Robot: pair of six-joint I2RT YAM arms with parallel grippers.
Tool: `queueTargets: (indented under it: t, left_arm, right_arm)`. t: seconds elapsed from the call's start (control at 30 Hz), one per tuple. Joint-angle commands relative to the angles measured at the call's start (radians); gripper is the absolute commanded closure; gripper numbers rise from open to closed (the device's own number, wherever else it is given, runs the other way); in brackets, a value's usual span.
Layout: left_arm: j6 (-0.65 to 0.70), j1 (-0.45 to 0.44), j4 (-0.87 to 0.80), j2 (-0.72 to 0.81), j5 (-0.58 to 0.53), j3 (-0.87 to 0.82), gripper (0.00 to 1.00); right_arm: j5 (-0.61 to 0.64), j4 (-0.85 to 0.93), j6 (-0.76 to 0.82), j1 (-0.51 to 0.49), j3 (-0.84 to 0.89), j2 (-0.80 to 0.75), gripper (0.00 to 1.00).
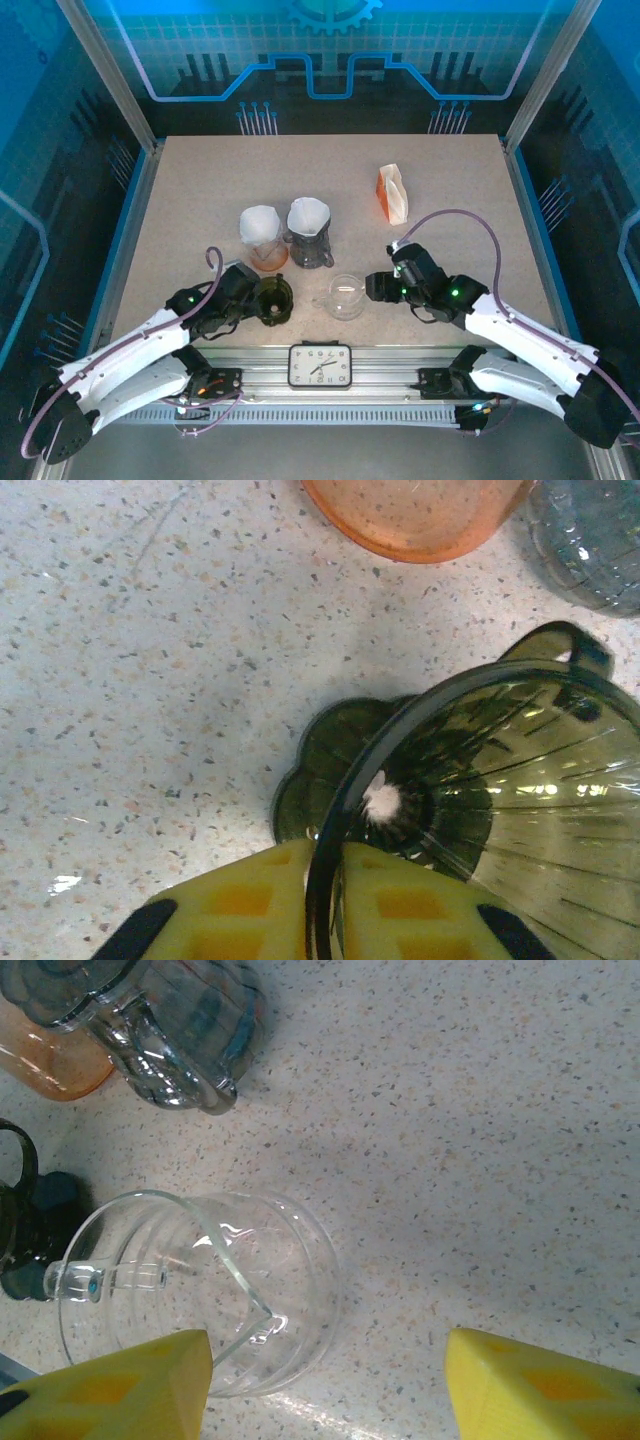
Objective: Place the coffee filter in the dripper
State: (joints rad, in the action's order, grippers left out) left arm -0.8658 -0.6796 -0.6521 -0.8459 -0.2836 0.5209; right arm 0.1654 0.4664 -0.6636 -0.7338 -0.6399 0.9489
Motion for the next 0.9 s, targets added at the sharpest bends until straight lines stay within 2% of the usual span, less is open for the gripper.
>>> queueTargets:
  t: [0.0, 0.2, 0.43, 0.7, 0.87]
  left_arm:
    - [0.002, 0.006, -0.014, 0.015, -0.003, 0.001, 0.88]
    - [0.011, 0.006, -0.022, 0.028, 0.020, 0.009, 1.00]
    - [0.032, 0.006, -0.043, 0.078, 0.065, 0.045, 1.00]
    - [0.055, -0.001, -0.080, 0.137, 0.160, 0.144, 1.00]
    - [0.056, -0.037, -0.095, 0.130, 0.177, 0.198, 1.00]
  right_arm:
    - [0.067, 0.036, -0.011, 0.005, 0.024, -0.024, 0.36]
    - [0.093, 0.044, -0.011, 0.059, 0.064, -0.046, 0.35]
    - [0.076, -0.016, -0.002, 0.112, 0.128, -0.027, 0.38]
    - [-0.050, -0.244, 0.005, 0.104, 0.179, 0.146, 0.49]
    - [-0.060, -0.321, -0.012, 0.033, 0.158, 0.247, 0.54]
